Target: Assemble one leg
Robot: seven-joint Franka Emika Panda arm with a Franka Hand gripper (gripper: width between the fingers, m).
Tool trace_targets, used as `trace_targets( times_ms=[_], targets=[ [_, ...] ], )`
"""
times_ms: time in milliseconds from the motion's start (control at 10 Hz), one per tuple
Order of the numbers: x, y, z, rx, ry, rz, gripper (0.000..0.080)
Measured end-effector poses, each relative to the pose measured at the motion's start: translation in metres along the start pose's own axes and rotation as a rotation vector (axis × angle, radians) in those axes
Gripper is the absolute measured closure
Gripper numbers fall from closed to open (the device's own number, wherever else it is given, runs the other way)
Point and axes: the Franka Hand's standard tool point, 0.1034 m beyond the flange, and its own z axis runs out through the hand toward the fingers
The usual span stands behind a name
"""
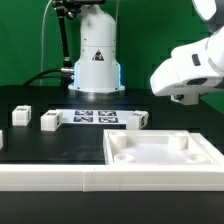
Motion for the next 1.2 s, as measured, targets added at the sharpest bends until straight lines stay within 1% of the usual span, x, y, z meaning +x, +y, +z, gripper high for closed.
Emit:
trace_targets(
  times_ms=[100,200,300,400,500,600,700,800,900,1000,1100,1200],
  targets=[
    [0.002,0.0,-0.003,0.0,0.091,0.002,0.0507],
    [-0.003,0.001,-0.001,-0.003,0.136,0.004,0.0507],
    [0.002,0.007,-0.013,0.001,0.196,-0.027,0.0507],
    [-0.003,0.015,-0.034,0.004,0.253,-0.025,0.0507],
    [-0.014,0.023,-0.06,0.008,0.303,-0.019,0.0507],
    [-0.018,0.03,-0.079,0.013,0.37,-0.007,0.0507],
    [-0.019,0.033,-0.092,0.015,0.416,-0.001,0.0507],
    [-0.011,0.032,-0.094,0.012,0.519,-0.001,0.0507],
    [-0.012,0.032,-0.091,0.008,0.583,0.0,0.0507],
    [-0.006,0.033,-0.092,0.008,0.654,-0.002,0.0507],
    [0.007,0.035,-0.09,0.005,0.771,-0.017,0.0507],
    [0.009,0.043,-0.094,-0.005,0.809,-0.035,0.0507]
  ],
)
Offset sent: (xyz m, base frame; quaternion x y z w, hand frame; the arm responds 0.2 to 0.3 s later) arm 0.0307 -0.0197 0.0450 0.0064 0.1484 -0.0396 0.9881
